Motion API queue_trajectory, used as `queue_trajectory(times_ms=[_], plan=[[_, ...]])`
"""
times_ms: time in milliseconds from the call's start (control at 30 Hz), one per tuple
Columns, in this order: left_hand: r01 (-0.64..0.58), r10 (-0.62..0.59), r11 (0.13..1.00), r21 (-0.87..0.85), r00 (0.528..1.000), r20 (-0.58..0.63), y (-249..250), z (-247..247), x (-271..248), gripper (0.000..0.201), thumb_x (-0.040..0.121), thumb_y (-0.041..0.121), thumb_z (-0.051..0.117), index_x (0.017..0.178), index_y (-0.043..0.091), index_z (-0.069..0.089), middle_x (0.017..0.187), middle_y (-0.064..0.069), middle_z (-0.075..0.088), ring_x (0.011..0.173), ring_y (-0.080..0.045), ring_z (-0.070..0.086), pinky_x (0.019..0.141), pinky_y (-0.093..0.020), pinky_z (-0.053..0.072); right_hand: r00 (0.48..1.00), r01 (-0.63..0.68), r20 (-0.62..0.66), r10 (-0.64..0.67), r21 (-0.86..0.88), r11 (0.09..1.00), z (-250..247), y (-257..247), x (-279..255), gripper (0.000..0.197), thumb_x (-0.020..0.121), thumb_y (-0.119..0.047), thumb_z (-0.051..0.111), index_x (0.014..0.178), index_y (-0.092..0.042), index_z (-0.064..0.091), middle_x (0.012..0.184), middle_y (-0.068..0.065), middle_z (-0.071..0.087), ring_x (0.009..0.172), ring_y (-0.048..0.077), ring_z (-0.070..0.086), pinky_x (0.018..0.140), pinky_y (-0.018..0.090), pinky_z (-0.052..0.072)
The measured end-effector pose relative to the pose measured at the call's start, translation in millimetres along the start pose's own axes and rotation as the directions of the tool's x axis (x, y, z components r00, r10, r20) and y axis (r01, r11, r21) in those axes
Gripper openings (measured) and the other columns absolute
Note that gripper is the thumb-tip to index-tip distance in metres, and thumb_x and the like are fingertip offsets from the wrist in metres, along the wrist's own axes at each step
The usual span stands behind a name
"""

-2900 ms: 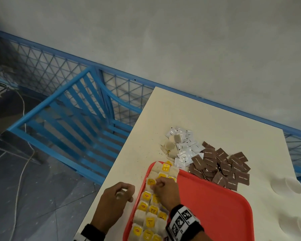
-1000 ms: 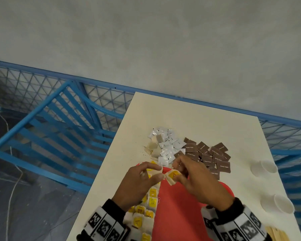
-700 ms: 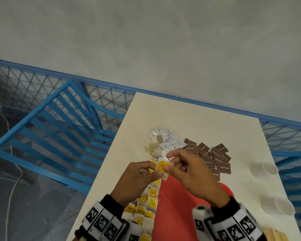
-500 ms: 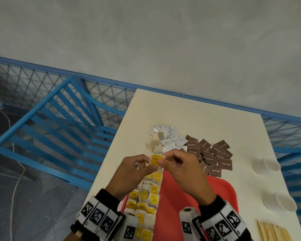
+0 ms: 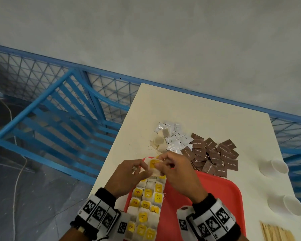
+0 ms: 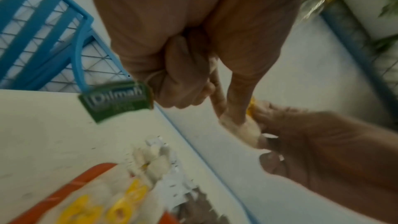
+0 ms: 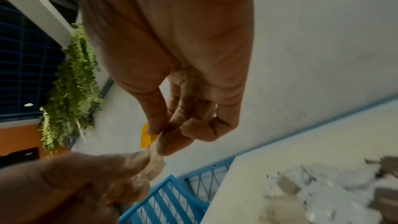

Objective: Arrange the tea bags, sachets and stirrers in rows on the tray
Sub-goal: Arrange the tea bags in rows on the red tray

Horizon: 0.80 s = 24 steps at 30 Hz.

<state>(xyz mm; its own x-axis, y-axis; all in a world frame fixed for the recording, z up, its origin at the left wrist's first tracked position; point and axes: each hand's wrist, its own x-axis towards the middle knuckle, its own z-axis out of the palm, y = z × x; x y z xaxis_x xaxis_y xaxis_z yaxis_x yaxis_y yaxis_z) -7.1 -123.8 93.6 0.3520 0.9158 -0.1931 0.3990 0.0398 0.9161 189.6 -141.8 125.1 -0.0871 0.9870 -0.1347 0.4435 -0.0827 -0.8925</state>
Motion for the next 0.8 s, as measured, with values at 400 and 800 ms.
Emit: queue_trajectory(times_ms=[400,800], plan=[[0.183,-0.18,0.928,0.324,0.983,-0.039,-82.4,23.3,-8.5,0.014,0.09,0.033,0.064,0.077,0.033,0.066,0.08,0.015,0.068,0.055,-0.002,0.05,0.058,-0.016,0.037,0.935,-0.34,0.076,0.347,-0.096,0.936,69.6,97.3,0.1,0.017,0.091,-0.004,0.062,0.076,-0.007,0.068,0.065,-0.006,0.061,0.045,-0.006,0.052,0.05,0.019,0.043],[0.244,-0.264,0.849,0.469,0.964,-0.024,-100.5,38.8,-3.5,0.025,0.092,0.043,0.051,0.109,0.037,0.068,0.117,0.011,0.067,0.107,-0.014,0.061,0.091,-0.03,0.049,0.886,-0.454,-0.194,0.421,-0.177,0.873,86.3,104.3,3.4,0.017,0.082,-0.018,0.073,0.074,-0.02,0.059,0.071,-0.008,0.062,0.06,0.003,0.053,0.05,0.016,0.04]])
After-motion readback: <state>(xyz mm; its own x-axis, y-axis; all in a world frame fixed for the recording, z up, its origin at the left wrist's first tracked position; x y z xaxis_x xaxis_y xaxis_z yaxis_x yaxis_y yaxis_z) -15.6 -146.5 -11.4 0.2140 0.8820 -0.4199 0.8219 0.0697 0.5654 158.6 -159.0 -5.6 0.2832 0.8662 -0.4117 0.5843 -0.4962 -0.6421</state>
